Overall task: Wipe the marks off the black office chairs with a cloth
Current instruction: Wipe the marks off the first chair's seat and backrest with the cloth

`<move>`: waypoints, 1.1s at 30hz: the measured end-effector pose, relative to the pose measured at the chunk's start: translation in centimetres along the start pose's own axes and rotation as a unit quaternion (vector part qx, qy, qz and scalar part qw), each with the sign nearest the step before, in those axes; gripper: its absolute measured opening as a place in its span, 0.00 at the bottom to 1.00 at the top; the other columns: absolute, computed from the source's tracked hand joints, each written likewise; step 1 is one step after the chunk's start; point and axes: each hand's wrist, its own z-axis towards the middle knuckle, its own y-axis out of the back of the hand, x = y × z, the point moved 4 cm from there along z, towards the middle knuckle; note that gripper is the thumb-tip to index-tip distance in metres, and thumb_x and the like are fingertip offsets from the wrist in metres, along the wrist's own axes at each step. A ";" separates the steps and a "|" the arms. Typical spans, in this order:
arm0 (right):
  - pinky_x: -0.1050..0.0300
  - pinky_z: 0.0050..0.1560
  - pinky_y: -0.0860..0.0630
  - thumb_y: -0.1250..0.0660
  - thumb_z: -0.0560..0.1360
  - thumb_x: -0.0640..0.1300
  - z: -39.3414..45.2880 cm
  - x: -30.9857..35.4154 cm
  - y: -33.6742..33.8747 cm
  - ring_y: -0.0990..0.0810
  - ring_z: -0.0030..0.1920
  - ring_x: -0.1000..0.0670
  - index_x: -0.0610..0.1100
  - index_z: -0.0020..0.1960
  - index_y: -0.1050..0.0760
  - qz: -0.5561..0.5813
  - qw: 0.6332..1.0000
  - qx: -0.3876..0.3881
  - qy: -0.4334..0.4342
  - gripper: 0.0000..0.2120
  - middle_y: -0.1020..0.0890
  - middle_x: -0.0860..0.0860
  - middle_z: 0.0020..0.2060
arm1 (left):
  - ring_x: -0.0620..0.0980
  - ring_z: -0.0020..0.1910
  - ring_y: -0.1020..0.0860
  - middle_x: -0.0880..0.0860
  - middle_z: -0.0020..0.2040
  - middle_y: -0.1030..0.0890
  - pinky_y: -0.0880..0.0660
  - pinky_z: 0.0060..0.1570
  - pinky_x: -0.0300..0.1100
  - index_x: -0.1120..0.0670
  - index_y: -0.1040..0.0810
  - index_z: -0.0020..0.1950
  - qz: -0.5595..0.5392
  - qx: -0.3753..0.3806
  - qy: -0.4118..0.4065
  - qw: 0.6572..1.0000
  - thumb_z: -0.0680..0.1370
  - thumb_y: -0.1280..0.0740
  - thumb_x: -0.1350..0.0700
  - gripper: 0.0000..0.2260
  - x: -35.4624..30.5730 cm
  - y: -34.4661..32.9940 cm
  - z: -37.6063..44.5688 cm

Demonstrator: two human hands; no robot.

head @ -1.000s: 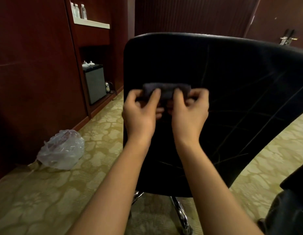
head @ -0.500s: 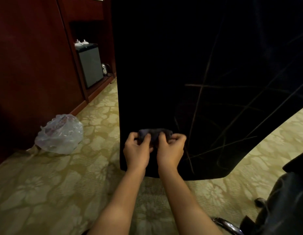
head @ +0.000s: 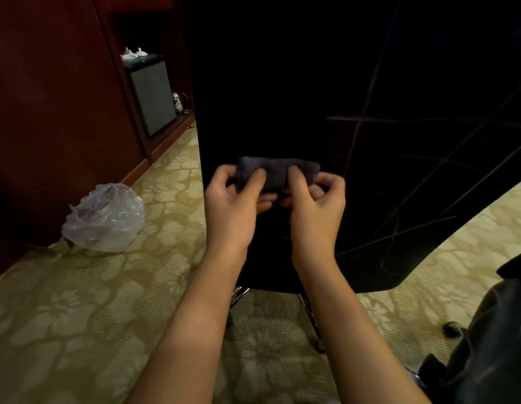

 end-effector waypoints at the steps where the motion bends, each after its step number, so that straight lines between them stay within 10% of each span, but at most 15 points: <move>1: 0.56 0.33 0.25 0.30 0.77 0.45 -0.1 -0.9 0.2 0.20 0.32 0.52 0.44 0.51 0.31 -0.005 1.000 0.014 -0.009 0.11 0.18 0.47 0.35 | 0.49 0.42 0.15 0.53 0.44 0.15 0.21 0.38 0.38 0.55 0.26 0.49 0.006 -0.001 0.007 1.000 0.79 0.32 0.61 0.04 1.0 0.3 -0.2; 8: 0.53 0.38 0.20 0.30 0.76 0.41 -2.2 -8.7 1.9 0.17 0.38 0.50 0.47 0.49 0.33 -0.057 0.997 -0.032 -0.030 0.11 0.17 0.46 0.38 | 0.49 0.47 0.16 0.56 0.48 0.16 0.19 0.41 0.39 0.53 0.26 0.50 0.078 -0.029 0.017 0.996 0.79 0.32 0.60 0.04 9.4 2.9 -1.4; 17: 0.38 0.45 0.21 0.31 0.74 0.35 -6.9 -21.8 6.2 0.23 0.35 0.49 0.43 0.47 0.31 -0.147 0.932 -0.107 -0.314 0.09 0.24 0.47 0.34 | 0.66 0.50 0.18 0.67 0.57 0.20 0.17 0.39 0.45 0.63 0.27 0.64 0.109 -0.092 0.282 0.949 0.77 0.36 0.72 0.16 23.4 7.7 -4.8; 24: 0.45 0.54 0.21 0.28 0.72 0.39 -8.8 -18.9 7.3 0.20 0.46 0.41 0.39 0.50 0.29 -0.197 0.892 -0.110 -0.392 0.12 0.22 0.45 0.41 | 0.49 0.22 0.21 0.60 0.34 0.20 0.25 0.22 0.38 0.58 0.28 0.48 0.152 -0.090 0.371 0.912 0.80 0.36 0.66 0.04 20.0 7.9 -8.1; 33: 0.54 0.43 0.26 0.30 0.75 0.39 -15.1 -17.5 10.5 0.21 0.42 0.44 0.43 0.49 0.30 -0.240 0.929 -0.017 -0.282 0.10 0.22 0.48 0.38 | 0.50 0.30 0.17 0.58 0.39 0.16 0.22 0.32 0.41 0.56 0.26 0.47 0.087 -0.083 0.338 0.934 0.80 0.33 0.61 0.04 20.5 10.7 -15.8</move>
